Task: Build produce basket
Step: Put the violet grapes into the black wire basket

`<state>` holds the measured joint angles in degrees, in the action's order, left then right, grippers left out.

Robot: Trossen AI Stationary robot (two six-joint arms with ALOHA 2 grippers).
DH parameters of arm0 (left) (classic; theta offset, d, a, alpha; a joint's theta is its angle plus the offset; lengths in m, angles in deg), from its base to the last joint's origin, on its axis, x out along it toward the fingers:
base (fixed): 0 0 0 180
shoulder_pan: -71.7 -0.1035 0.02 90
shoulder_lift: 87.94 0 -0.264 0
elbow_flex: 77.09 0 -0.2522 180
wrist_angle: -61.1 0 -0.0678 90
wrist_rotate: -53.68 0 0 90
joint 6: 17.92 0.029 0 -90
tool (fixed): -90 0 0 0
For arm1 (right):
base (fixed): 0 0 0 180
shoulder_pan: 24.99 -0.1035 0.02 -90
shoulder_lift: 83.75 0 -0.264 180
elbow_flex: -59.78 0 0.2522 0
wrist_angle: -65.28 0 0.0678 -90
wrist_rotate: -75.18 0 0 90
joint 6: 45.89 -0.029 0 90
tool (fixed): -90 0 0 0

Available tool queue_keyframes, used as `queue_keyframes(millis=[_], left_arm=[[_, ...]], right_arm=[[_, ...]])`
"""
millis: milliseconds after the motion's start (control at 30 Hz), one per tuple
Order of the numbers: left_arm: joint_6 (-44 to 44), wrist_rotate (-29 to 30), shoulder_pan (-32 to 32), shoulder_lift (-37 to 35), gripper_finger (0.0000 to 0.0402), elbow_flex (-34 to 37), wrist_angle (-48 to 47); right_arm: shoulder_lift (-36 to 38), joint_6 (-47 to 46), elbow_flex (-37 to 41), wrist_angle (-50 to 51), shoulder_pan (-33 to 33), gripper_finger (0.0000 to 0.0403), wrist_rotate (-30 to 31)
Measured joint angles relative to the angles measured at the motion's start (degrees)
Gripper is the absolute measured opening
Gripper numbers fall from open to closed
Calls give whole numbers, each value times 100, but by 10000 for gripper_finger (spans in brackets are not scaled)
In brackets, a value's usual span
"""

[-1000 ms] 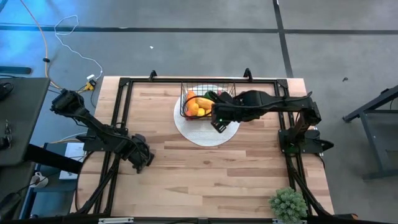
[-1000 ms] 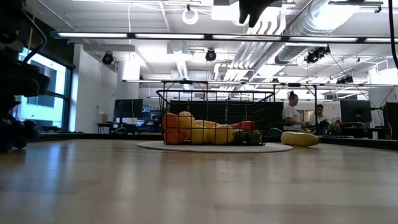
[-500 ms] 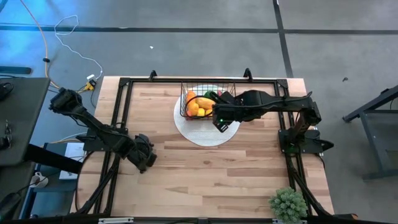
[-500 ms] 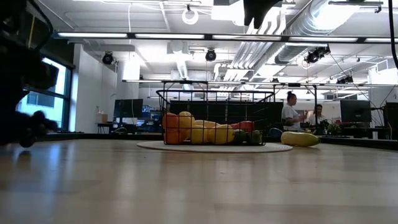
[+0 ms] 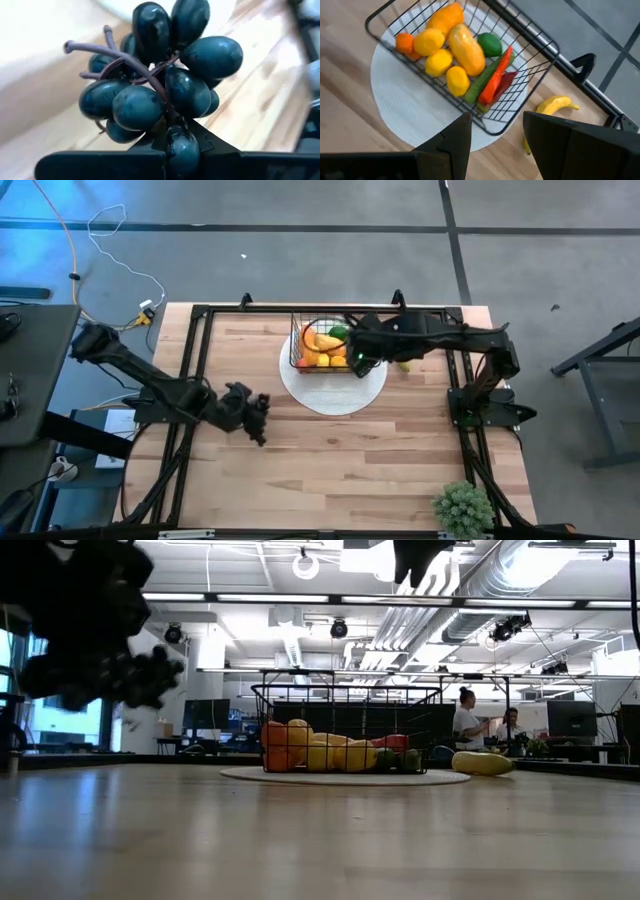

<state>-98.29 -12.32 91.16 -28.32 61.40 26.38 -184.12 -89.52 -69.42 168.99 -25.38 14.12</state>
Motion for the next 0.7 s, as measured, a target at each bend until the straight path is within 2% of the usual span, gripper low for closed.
queue_keyframes(millis=[133, 200, 233, 467, 700], left_arm=[[681, 68, -522, -230, 6, -3, 562], [1038, 69, -805, -317, 6, -4, 842], [1219, 67, -944, -357, 6, -4, 977], [2667, -270, -1917, -458, 6, -28, 2078], [3971, -388, -2882, -401, 6, -619, 2075]], right_arm=[[164, 74, 0, -52, 257, 161, 122], [236, 4, 0, -436, 397, 161, 328], [245, 276, -3, -602, 473, 161, 343], [379, 1000, 0, -621, 969, 161, 104], [435, 1553, 0, -694, 1384, 161, 93]])
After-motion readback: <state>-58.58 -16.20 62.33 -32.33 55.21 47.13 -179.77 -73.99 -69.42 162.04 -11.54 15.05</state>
